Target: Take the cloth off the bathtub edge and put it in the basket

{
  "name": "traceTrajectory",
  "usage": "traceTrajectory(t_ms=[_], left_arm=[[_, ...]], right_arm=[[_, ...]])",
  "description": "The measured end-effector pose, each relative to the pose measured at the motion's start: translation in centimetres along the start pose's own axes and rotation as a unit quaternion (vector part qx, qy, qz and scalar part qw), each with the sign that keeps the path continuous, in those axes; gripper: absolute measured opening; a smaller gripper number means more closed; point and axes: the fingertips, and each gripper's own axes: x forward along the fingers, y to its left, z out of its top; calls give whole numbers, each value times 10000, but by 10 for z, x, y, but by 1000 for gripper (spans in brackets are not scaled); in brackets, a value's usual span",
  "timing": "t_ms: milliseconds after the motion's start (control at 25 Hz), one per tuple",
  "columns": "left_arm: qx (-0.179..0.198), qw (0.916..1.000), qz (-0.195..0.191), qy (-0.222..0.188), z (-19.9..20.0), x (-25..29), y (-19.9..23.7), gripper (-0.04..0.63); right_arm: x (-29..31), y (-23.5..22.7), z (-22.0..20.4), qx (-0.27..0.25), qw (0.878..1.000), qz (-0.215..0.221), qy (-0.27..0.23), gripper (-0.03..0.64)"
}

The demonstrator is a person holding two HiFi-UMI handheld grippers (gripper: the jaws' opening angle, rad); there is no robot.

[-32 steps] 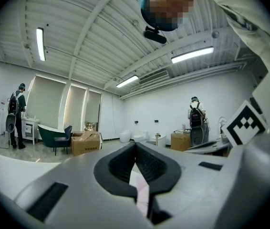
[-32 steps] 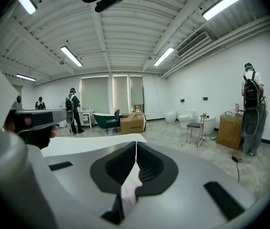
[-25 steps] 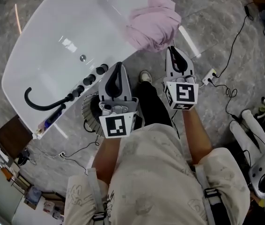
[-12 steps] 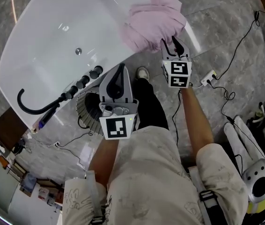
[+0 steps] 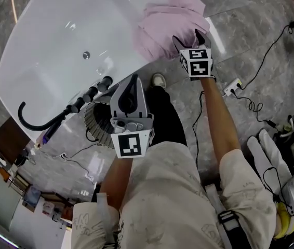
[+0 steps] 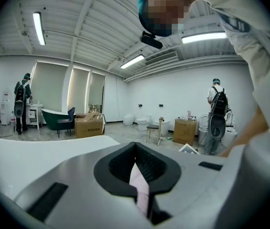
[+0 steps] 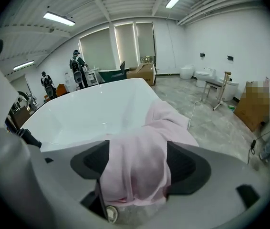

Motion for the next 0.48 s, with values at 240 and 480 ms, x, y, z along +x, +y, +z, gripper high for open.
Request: traceTrajectory(t_ms=[240, 480], left_arm=[[-69, 9999, 111, 45, -5, -3, 5, 3], [-120, 9998, 161, 54, -8, -11, 8, 3]], right_arm=[[29, -4, -17, -72, 9978, 161, 639, 344], [29, 5, -17, -167, 9978, 265, 589, 302]])
